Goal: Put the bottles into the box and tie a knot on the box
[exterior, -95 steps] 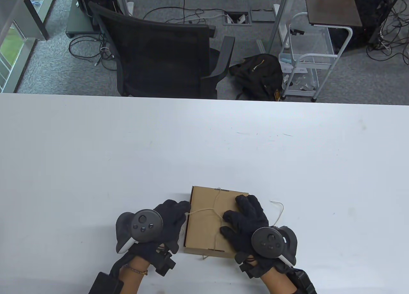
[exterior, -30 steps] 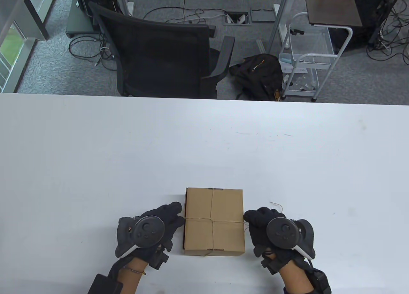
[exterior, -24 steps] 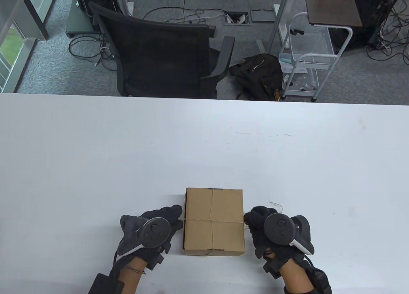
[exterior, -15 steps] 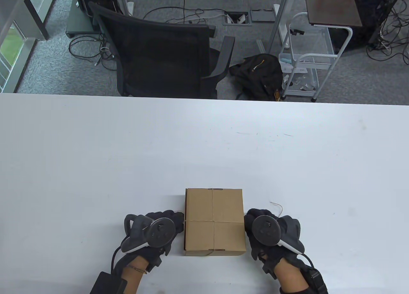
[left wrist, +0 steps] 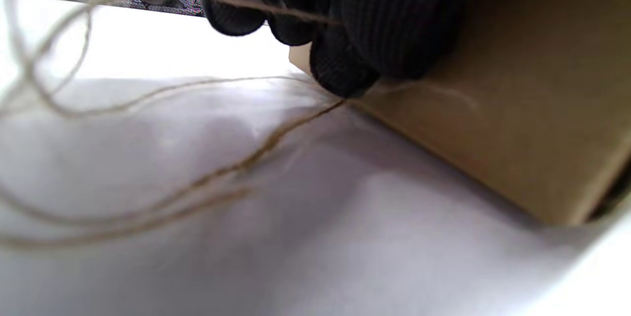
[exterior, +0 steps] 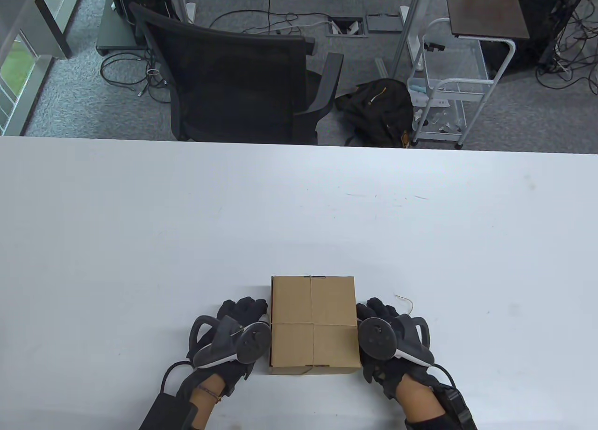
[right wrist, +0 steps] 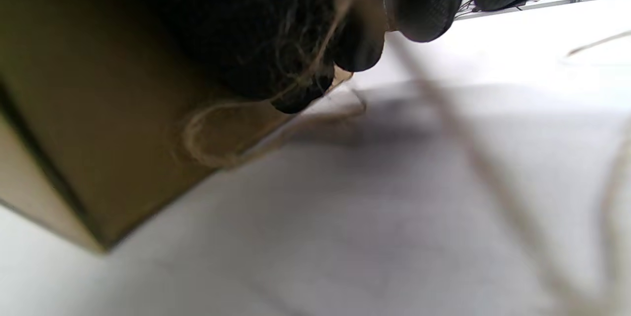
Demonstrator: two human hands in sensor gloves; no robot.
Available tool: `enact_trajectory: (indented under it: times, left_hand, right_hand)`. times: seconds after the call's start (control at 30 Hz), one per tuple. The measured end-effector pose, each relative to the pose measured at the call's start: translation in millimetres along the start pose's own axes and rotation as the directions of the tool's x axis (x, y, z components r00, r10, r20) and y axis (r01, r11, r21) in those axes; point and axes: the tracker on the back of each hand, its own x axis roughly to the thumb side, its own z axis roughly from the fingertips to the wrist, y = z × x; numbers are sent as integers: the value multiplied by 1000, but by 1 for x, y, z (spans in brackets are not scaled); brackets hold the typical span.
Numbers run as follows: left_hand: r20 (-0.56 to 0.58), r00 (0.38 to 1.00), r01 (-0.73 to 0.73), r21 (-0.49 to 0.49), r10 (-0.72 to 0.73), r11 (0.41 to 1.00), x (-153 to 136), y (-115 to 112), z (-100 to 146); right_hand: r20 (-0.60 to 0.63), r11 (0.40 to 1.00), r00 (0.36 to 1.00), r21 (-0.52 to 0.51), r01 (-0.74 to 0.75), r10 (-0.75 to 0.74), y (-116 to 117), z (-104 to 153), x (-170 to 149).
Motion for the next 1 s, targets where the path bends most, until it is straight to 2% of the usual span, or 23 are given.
enact_trajectory:
  times: [0.07,0.1,0.2,0.27,0.33,0.4,0.43,0.47,0.53,0.6,0.67,0.77,0.83,0.9,0.97,1.0]
  left_hand:
    - [-10,1000,-1,22,1,1000,-3,-1,0]
    - [-6,999,-53,35,53,998,-5,-1,0]
    - [-9,987,-161,62,162,985,-11,5,1]
    - [-15,965,-257,128,261,958,-17,12,3]
    - [-22,934,-347,190,357,918,-22,19,6]
    - [-19,872,-467,268,489,843,-27,25,10]
    - [-11,849,-504,279,528,817,-29,27,10]
    - [-2,813,-557,288,582,779,-31,29,11]
    - [12,760,-622,299,649,723,-32,29,11]
    - [21,721,-671,274,693,689,-35,29,11]
    - [11,665,-717,292,747,634,-34,28,11]
    - [-6,660,-719,284,751,634,-36,31,10]
    - [-23,630,-737,298,777,607,-37,32,11]
    - [-58,621,-733,311,782,605,-39,32,9]
    - [-74,594,-752,303,801,586,-42,30,6]
    - [-82,562,-771,307,823,558,-43,28,5]
  right_hand:
    - [5,1000,1000,1,-7,7,1,-1,0]
    - [8,1000,1000,-9,14,-14,1,-1,-2]
    - [-6,986,986,-11,164,-164,-3,2,-11]
    - [9,962,965,-76,261,-261,-10,6,-19]
    - [39,909,925,-175,378,-377,-19,9,-25]
    - [86,819,856,-256,514,-510,-28,14,-31]
    - [107,785,828,-271,558,-551,-30,15,-33]
    - [139,715,771,-300,631,-622,-32,17,-34]
    - [154,641,706,-319,698,-691,-33,18,-35]
    - [138,666,731,-328,670,-668,-34,21,-35]
    - [138,652,724,-346,675,-676,-36,21,-34]
    - [129,617,702,-385,686,-700,-38,22,-35]
    - [113,622,695,-362,695,-710,-41,23,-34]
    - [76,637,702,-359,682,-708,-40,23,-31]
    - [76,633,711,-397,665,-699,-38,21,-33]
    - [69,617,690,-388,684,-721,-35,18,-36]
